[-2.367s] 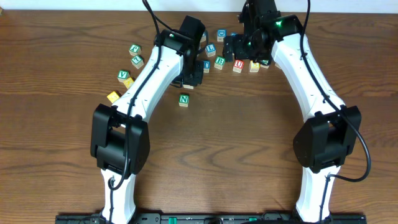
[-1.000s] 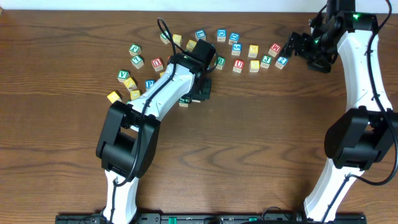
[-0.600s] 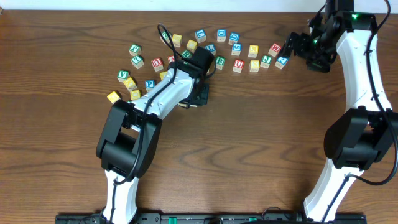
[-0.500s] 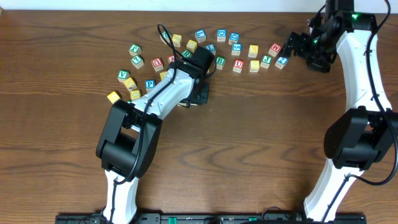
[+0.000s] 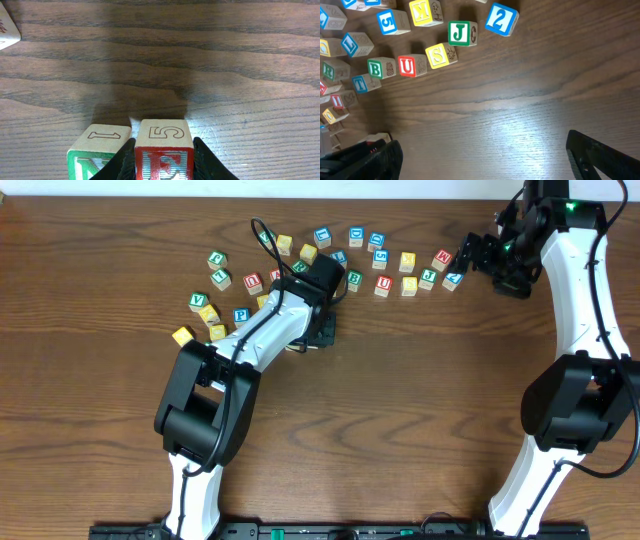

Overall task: Spell out NEURIPS
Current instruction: 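Lower the E block beside the N block and open the left gripper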

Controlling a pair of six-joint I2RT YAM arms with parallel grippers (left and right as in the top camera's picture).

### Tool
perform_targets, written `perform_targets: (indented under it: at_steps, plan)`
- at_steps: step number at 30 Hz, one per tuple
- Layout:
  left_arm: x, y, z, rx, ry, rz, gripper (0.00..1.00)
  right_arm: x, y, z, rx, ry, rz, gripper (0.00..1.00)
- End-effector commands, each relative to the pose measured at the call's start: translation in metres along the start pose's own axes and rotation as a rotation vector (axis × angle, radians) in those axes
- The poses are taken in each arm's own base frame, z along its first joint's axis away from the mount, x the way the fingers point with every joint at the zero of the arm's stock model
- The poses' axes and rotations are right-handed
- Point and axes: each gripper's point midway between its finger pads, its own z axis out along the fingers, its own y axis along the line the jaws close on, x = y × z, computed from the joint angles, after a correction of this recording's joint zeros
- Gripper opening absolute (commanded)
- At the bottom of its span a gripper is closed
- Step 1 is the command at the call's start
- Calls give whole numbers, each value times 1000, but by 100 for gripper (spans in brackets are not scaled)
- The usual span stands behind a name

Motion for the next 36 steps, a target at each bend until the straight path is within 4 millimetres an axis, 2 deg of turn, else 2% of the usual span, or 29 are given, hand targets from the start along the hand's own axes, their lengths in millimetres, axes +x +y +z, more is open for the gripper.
perform_targets:
  at_steps: [1, 8, 9, 11, 21, 26, 36]
  plan:
    - [0, 5, 1, -21, -2, -14, 29, -2, 12, -20, -19, -45, -34, 99]
    - [1, 5, 1, -22, 1, -14, 29, -2, 12, -20, -19, -44, -34, 99]
    - [1, 6, 0, -23, 1, -14, 40, -2, 12, -20, -19, -44, -34, 99]
    - [1, 5, 1, -22, 1, -14, 40, -2, 12, -20, -19, -44, -34, 99]
    - [1, 6, 0, -23, 2, -16, 40, -1, 12, -20, -18, -41, -32, 99]
    - [4, 7, 0, -27, 12, -67, 35, -1, 12, -20, -18, -41, -33, 99]
    - [10, 9, 0, -41, 35, -189, 34, -1, 12, -20, -18, -41, -33, 99]
